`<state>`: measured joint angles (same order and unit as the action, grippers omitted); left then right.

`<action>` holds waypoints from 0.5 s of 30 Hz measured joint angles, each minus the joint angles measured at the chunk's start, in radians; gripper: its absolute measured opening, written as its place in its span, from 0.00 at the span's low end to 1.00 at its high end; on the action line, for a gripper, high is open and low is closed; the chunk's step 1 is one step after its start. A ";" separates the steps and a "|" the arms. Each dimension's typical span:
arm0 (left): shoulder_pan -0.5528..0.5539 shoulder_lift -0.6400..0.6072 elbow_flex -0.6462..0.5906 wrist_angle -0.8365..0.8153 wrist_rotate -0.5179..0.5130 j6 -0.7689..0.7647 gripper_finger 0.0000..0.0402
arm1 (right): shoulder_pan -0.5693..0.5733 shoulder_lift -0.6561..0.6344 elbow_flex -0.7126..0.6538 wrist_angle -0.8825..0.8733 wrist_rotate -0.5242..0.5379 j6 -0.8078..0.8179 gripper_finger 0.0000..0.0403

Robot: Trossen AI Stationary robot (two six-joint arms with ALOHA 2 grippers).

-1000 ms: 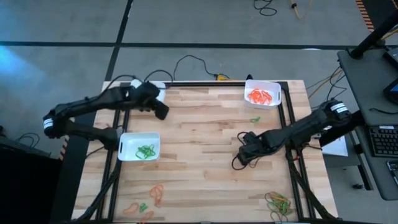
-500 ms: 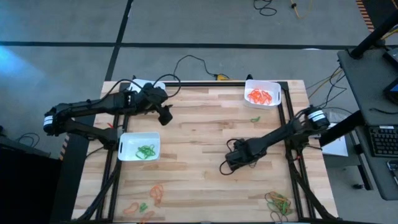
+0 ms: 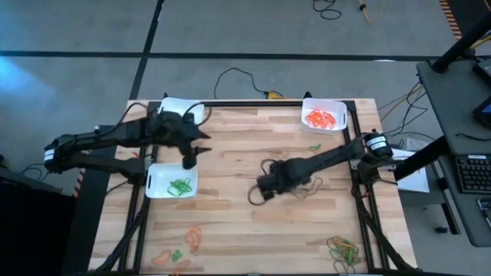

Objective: Sort rubber bands into baskets
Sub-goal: Put the purple rubber band into the top left white bin

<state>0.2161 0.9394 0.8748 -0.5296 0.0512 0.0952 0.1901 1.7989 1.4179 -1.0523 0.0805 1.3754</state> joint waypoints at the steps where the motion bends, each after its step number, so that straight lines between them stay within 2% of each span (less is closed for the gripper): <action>1: 0.000 -0.030 -0.034 0.013 0.026 -0.004 0.47 | -0.016 -0.001 0.029 0.009 0.028 -0.035 0.03; 3: 0.000 -0.096 -0.095 0.032 0.083 -0.049 0.47 | -0.052 -0.001 0.080 0.034 0.082 -0.133 0.03; 7: -0.010 -0.214 -0.148 0.047 0.174 -0.244 0.47 | -0.137 -0.002 0.134 0.207 0.184 -0.415 0.03; 12: -0.052 -0.324 -0.166 0.069 0.156 -0.388 0.47 | -0.235 0.002 0.138 0.537 0.185 -0.772 0.03; 15: -0.053 -0.359 -0.179 0.063 0.141 -0.397 0.47 | -0.278 0.003 0.133 0.620 0.183 -0.912 0.03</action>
<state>0.1635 0.5806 0.6960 -0.4663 0.1924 -0.3021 -0.0883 1.8015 1.5513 -0.4323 0.2640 0.4632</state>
